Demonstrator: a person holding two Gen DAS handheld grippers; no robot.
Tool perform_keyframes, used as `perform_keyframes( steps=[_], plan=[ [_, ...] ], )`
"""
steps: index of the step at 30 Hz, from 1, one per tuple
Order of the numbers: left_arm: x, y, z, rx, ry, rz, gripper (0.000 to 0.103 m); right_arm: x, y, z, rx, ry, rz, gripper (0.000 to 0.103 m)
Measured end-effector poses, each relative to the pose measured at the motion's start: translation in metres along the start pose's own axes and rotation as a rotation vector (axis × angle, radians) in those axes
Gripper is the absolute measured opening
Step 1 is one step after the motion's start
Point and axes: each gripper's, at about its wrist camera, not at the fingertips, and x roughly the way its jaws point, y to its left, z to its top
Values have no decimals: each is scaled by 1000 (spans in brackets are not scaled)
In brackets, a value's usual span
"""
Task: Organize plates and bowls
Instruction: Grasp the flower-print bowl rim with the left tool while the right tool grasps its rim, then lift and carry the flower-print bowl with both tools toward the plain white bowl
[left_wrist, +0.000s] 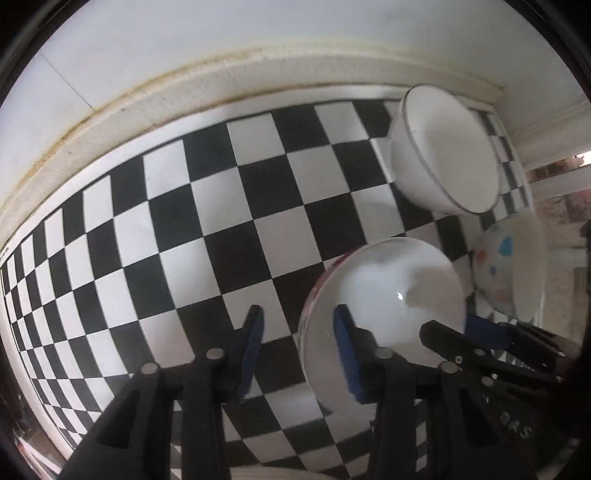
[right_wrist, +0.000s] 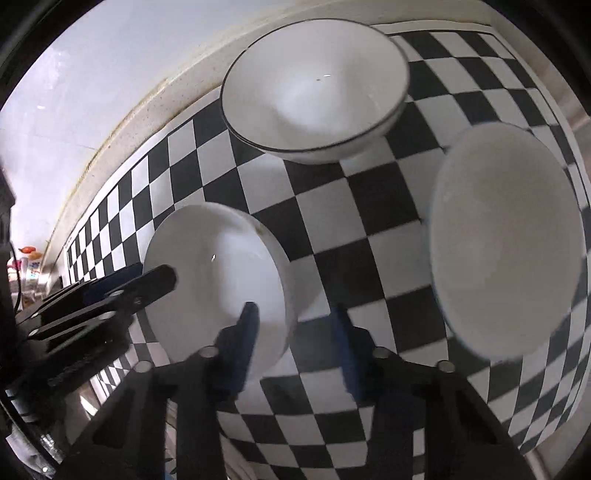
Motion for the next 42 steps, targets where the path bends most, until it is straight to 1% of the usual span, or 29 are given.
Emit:
perform_keyframes(
  steps=[1, 3, 4, 5, 8, 10, 14, 17, 22, 27, 28, 31, 33, 39, 42],
  plan=[
    [4, 0, 1, -2, 11, -19, 30, 2, 2, 3, -11, 1, -5, 37],
    [10, 0, 2, -12, 31, -42, 24, 7, 5, 7, -23, 14, -13, 32],
    [12, 0, 2, -14, 37, -52, 23, 12, 7, 8, -34, 34, -9, 23],
    [13, 0, 2, -18, 41, -61, 22, 15, 10, 8, -42, 49, -5, 18],
    [13, -1, 1, -30, 37, -45, 22, 20, 17, 10, -85, 53, -42, 15],
    [11, 0, -2, -43, 39, -46, 22, 21, 20, 9, -105, 55, -49, 12],
    [5, -3, -11, -52, 49, -52, 22, 13, 24, 2, -134, 49, -40, 11],
    [-4, -12, -19, -51, 37, -52, 22, 3, 29, -11, -153, 42, -40, 11],
    [-23, -27, -41, -42, 23, -65, 22, -15, 21, -33, -153, 41, -21, 11],
    [-37, -50, -63, -16, 22, -70, 22, -31, 4, -63, -151, 43, 9, 11],
    [-36, -59, -63, -16, 22, -75, 22, -36, -1, -70, -146, 47, 14, 11],
    [-33, -77, -77, 5, 39, -79, 22, -40, -15, -92, -133, 61, 21, 11],
    [-20, -93, -85, 14, 62, -79, 22, -38, -27, -104, -126, 73, 15, 11],
    [11, -119, -104, 19, 140, -95, 22, -21, -62, -127, -89, 123, 1, 11],
    [18, -126, -116, 25, 164, -90, 22, -12, -76, -137, -79, 143, -3, 11]
  ],
)
